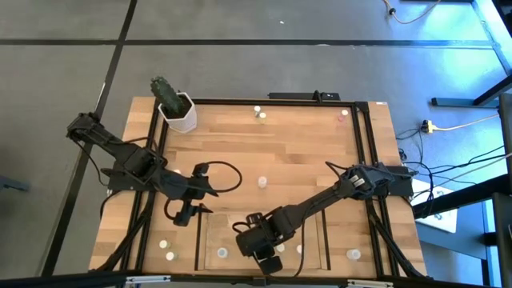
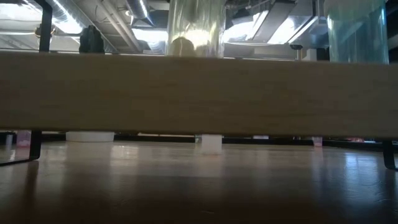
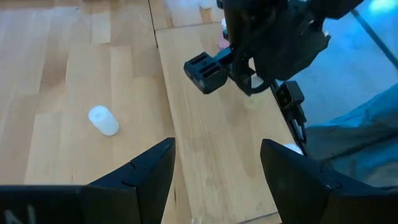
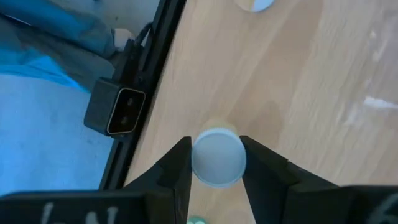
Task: Pick and place medicine bottles onto shelf by color
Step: Put the middle yellow pill bottle on the shelf, then put the top white pill bottle on the shelf
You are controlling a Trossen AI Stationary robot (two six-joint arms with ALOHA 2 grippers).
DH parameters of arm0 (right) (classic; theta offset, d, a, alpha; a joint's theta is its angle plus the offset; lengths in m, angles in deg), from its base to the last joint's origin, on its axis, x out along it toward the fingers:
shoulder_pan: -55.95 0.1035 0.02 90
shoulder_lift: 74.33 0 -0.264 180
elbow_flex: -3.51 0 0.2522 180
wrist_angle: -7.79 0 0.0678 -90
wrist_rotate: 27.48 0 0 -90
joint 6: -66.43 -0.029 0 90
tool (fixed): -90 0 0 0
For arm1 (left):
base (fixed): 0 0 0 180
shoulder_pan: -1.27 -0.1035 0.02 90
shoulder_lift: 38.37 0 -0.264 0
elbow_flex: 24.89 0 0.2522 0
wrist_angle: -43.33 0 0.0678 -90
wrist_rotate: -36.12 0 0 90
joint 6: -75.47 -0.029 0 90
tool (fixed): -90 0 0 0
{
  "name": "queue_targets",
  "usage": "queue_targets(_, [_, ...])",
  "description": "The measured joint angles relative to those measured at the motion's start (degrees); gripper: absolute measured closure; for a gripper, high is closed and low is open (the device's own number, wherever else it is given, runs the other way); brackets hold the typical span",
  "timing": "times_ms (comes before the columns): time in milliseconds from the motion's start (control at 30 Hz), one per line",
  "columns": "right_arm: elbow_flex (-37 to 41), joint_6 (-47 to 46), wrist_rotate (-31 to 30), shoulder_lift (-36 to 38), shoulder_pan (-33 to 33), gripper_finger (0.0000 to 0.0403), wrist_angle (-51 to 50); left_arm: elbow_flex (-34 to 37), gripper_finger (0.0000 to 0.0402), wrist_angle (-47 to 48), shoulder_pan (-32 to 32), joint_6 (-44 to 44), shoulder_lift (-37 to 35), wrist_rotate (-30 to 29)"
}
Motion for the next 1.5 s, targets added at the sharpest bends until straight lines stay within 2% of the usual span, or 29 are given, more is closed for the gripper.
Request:
queue_targets(733, [0.0,0.2,0.3,0.0,0.0,0.0261,0.1,0.0,0.0171,-2.3,0.0,-0.3,0.0,0.0])
queue_targets(1233, [0.0,1.1,0.4,0.1,0.0,0.0211,0.7,0.0,0.0171,-2.3,0.0,-0.3,0.0,0.0])
queue_targets(1500, [0.0,1.1,0.0,0.2,-0.3,0.0207,-0.1,0.0,0.0171,-2.3,0.0,-0.3,0.0,0.0])
